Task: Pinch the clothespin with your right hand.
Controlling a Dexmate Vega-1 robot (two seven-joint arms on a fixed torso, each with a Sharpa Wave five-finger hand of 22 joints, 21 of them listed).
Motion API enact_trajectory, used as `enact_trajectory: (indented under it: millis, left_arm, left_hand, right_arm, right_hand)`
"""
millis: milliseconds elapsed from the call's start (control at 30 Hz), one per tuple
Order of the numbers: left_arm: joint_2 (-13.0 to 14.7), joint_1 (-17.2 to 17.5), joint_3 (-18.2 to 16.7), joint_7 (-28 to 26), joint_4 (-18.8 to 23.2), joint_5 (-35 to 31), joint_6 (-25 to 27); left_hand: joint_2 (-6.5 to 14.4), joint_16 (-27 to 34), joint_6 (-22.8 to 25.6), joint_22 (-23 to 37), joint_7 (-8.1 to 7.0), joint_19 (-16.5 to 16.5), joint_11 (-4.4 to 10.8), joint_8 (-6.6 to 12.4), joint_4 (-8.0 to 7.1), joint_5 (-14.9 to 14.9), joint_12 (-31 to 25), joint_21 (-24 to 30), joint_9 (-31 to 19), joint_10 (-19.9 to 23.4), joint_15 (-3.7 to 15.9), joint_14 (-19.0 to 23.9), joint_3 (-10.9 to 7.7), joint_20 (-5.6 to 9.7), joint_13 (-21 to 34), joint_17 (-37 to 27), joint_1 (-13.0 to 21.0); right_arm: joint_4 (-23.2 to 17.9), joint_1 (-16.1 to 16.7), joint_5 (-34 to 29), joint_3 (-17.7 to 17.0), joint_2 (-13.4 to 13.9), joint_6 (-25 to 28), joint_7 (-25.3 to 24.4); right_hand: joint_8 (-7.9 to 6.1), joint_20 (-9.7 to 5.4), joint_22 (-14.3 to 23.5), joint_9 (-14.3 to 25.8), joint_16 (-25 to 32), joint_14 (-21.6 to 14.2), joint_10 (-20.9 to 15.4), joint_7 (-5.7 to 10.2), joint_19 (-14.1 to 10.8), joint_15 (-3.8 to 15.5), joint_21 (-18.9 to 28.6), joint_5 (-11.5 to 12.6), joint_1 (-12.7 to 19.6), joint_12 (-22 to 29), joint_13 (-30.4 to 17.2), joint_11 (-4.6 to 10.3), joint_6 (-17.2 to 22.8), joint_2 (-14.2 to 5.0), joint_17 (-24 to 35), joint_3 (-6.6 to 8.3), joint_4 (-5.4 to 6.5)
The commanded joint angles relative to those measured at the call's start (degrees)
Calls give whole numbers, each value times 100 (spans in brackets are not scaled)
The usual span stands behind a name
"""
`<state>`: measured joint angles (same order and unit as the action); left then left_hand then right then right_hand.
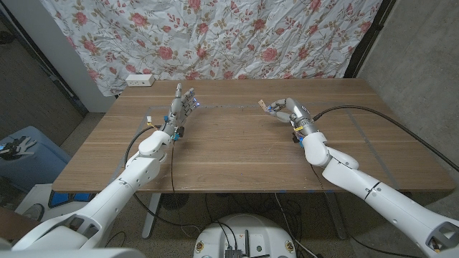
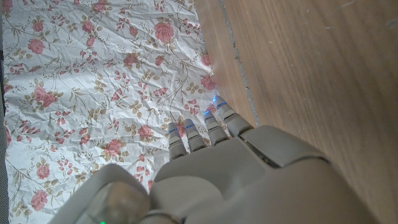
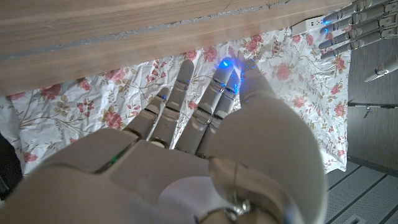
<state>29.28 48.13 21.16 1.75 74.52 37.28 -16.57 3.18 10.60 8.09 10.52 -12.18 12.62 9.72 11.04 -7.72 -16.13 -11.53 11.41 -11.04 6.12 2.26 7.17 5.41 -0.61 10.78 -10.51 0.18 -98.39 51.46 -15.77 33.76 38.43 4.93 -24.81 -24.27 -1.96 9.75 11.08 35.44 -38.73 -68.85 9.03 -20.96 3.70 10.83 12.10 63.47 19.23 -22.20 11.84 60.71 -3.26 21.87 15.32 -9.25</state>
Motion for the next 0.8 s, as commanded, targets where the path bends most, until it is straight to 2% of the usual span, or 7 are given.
enact_trajectory:
  millis: [33,467,567,800]
  left_arm:
    - [-1,0,1,0,-3,-1,-2]
    - [-2,-1,1,0,-3,0,-2]
    - [-2,-1,1,1,-4,-1,-3]
    - [-2,-1,1,1,-3,0,-2]
  left_hand:
    - [32,28,4,14,-50,35,47,36,-32,-45,-34,41,-28,14,38,48,-5,7,12,-21,4]
    - [32,29,1,14,-50,36,38,35,-32,-45,-37,42,-28,20,36,49,-4,7,12,-21,4]
    - [32,29,1,14,-50,35,33,35,-32,-45,-36,41,-28,19,32,49,-5,6,12,-21,4]
    - [32,29,2,14,-50,37,44,36,-32,-46,-33,42,-28,11,38,49,-5,6,12,-21,4]
  right_arm:
    - [37,52,29,-44,-20,-83,-51]
    - [40,131,121,-126,75,-317,-16]
    - [-8,163,117,-146,89,-264,-6]
    - [-43,202,147,-190,144,-313,42]
  right_hand:
    - [-4,-199,13,26,20,-90,-7,249,-17,965,23,34,197,57,-62,-20,276,-185,20,-11,38]
    - [3,-183,16,30,-32,-161,13,254,-97,951,52,58,199,104,-194,-11,278,-177,45,-53,74]
    - [0,-101,16,30,-81,-146,21,255,-182,945,79,57,191,113,-240,0,294,-162,44,-72,80]
    - [8,-20,16,27,-157,-109,32,264,-224,922,82,45,135,109,-278,16,287,-143,31,-99,106]
